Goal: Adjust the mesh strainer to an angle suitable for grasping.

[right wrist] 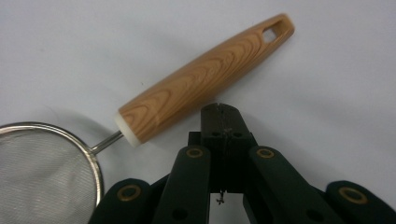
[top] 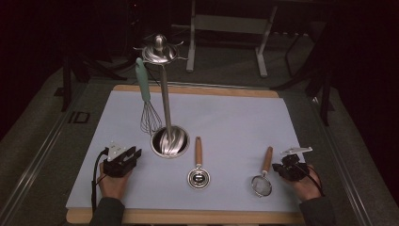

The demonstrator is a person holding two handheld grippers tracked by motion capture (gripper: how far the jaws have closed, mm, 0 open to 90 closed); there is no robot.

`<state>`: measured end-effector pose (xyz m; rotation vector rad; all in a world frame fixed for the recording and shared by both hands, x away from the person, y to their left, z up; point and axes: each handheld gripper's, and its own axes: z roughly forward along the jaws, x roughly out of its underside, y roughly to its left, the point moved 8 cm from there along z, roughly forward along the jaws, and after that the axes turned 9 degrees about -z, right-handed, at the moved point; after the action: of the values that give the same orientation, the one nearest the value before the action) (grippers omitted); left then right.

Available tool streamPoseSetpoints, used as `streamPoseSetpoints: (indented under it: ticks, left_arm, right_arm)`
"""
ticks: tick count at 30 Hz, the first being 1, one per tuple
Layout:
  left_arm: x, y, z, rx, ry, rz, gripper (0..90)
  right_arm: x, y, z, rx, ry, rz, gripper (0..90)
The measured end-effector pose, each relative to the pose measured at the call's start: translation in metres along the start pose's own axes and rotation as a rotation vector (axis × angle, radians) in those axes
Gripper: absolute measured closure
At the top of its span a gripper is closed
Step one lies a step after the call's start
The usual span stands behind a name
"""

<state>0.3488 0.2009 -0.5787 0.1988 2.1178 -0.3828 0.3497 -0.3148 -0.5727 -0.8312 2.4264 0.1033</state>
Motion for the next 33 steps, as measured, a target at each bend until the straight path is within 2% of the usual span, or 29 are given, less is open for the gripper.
streamPoseSetpoints:
  ticks: [9,21,27,33]
  left_arm:
    - [0.0,-0.001,-0.001,0.006,-0.003,-0.008,69.8]
    - [0.0,0.0,-0.001,0.006,-0.007,-0.014,69.5]
    - [-0.001,0.001,-0.001,0.007,-0.007,-0.016,69.5]
    - [0.0,0.001,-0.001,0.005,-0.006,-0.015,69.4]
  right_arm:
    - [-0.007,0.006,0.011,-0.009,0.015,-0.023,89.7]
    - [-0.034,0.015,0.027,-0.02,0.041,-0.07,88.4]
    - [-0.042,0.014,0.028,-0.026,0.031,-0.049,85.5]
    - [-0.052,0.016,0.032,-0.041,0.035,-0.053,84.8]
